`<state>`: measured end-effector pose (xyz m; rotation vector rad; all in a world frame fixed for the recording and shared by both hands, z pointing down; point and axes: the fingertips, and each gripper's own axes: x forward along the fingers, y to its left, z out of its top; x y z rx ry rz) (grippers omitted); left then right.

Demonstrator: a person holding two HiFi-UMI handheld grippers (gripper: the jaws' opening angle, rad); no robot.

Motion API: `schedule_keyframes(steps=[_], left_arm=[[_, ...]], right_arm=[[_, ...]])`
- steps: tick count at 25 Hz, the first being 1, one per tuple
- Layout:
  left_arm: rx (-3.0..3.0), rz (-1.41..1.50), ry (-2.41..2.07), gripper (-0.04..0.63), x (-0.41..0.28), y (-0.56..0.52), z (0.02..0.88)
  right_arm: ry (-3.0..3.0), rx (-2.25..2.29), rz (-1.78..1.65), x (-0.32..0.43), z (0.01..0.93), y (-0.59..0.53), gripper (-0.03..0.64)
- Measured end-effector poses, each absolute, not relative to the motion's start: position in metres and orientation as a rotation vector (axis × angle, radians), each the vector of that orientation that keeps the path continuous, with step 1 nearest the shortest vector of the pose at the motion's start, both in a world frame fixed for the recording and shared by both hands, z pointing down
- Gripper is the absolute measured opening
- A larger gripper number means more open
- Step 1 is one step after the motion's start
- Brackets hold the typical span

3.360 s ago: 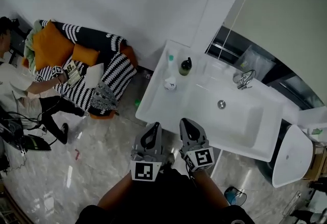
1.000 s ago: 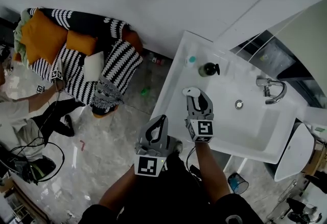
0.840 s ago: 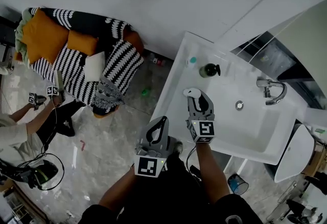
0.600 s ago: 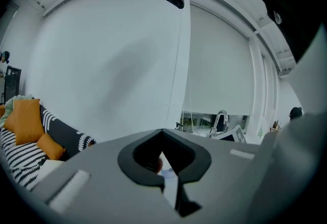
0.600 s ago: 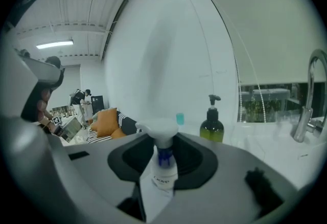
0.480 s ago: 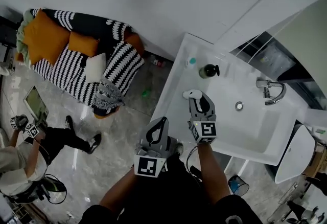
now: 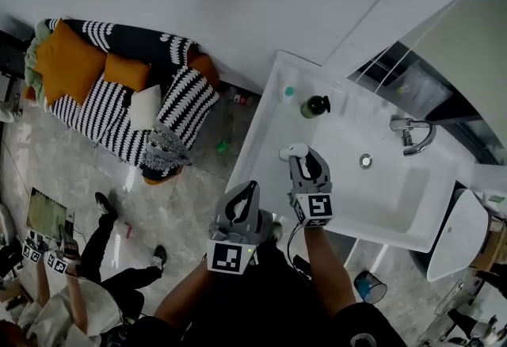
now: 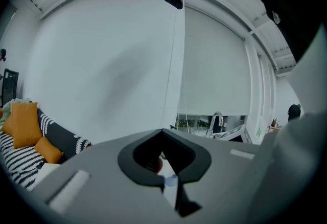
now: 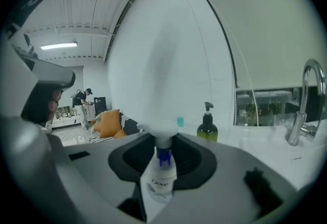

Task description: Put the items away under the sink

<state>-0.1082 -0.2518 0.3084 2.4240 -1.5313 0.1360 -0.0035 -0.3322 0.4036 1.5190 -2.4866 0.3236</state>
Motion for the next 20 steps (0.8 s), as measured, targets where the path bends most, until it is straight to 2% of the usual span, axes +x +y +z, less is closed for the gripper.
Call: schedule_keyframes(steps=[20], left_arm=[[2.473,0.122,-1.546,0.009,-0.083,-0.21,0.285]], right_arm=[[-2.584,1.507,0.279,0.019,0.364,-0.267,0.109]])
